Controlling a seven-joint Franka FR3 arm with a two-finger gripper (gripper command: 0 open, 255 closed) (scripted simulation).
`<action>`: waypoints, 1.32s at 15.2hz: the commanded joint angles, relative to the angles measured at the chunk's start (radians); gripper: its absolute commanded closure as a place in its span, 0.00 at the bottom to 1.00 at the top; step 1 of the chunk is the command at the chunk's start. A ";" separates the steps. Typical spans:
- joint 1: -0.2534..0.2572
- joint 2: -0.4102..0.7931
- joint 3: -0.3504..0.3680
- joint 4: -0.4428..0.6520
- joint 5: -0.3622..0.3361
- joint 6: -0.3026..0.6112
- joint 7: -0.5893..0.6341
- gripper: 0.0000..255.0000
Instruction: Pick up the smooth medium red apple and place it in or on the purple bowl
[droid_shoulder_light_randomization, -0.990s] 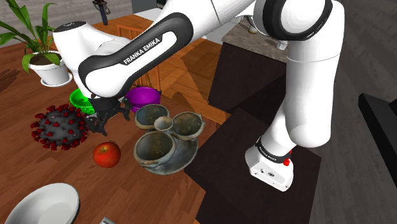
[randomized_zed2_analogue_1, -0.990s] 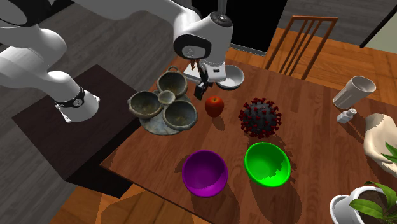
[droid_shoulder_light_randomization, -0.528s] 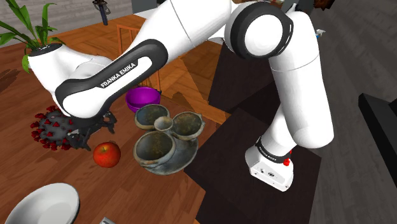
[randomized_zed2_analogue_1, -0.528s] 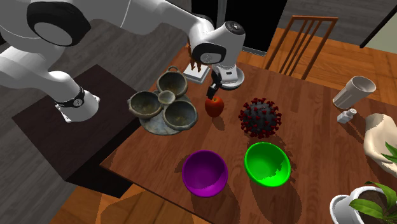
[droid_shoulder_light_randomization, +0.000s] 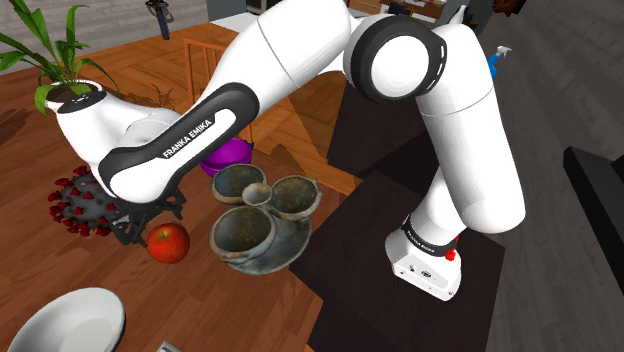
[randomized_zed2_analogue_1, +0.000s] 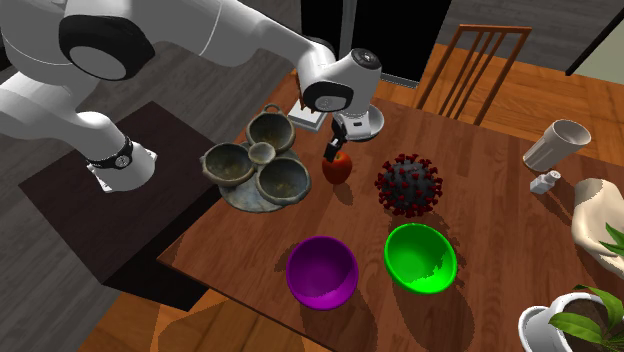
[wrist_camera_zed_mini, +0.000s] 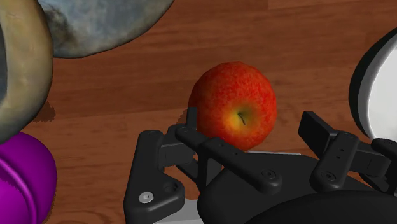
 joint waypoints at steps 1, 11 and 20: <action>0.000 0.002 0.000 0.000 -0.001 0.002 0.000 0.00; 0.000 0.002 0.000 0.000 -0.001 0.002 0.000 1.00; -0.005 -0.032 0.008 0.001 0.009 -0.032 -0.003 1.00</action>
